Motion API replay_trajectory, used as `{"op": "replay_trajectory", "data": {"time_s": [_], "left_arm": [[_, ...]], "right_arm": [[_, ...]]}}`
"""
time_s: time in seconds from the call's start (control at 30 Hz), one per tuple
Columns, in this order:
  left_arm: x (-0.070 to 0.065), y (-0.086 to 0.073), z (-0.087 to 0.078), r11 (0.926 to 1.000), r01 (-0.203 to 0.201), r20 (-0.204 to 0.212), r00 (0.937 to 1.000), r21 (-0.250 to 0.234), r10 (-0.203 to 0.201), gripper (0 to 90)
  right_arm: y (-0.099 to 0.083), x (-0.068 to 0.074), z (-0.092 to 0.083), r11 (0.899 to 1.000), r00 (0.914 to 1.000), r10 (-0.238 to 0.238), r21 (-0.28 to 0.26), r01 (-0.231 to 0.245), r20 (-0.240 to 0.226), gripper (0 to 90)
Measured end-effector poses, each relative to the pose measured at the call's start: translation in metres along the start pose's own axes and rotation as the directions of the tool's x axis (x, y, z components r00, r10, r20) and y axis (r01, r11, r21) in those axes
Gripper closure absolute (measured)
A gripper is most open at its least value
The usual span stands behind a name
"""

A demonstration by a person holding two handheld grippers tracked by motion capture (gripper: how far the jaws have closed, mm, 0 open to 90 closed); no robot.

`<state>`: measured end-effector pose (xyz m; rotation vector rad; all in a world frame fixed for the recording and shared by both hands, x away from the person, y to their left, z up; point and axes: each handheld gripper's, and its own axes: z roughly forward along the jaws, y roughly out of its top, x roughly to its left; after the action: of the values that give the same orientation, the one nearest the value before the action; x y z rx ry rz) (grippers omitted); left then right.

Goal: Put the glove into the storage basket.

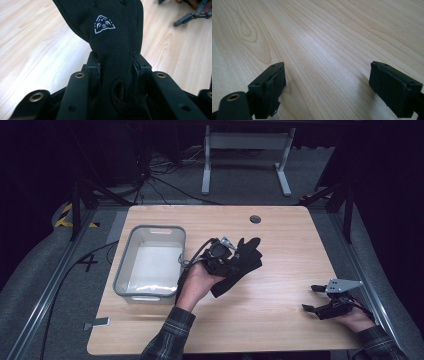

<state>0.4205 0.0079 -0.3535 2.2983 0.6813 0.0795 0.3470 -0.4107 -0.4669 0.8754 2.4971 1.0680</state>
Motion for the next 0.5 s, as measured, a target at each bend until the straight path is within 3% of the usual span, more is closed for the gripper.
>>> {"op": "replay_trajectory", "data": {"time_s": [0.2, 0.37, 0.5], "left_arm": [[0.019, -0.015, -0.025, 0.9984, 0.049, -0.053, 0.9973, -0.029, -0.05, 66.1], [0.036, -0.031, -0.05, 0.994, 0.094, -0.104, 0.9896, -0.055, -0.099, 66.1], [0.05, -0.045, -0.071, 0.9875, 0.133, -0.138, 0.9799, -0.084, -0.144, 66.1]], "right_arm": [[0.0, 0.0, 0.0, 1.0, 1.0, 0.001, 0.0, -0.001, 0.001, 14.1], [0.0, 0.0, 0.0, 1.0, 1.0, 0.002, 0.001, -0.002, 0.0, 14.1], [0.0, 0.0, 0.0, 1.0, 1.0, 0.002, 0.001, -0.002, 0.001, 14.1]]}}
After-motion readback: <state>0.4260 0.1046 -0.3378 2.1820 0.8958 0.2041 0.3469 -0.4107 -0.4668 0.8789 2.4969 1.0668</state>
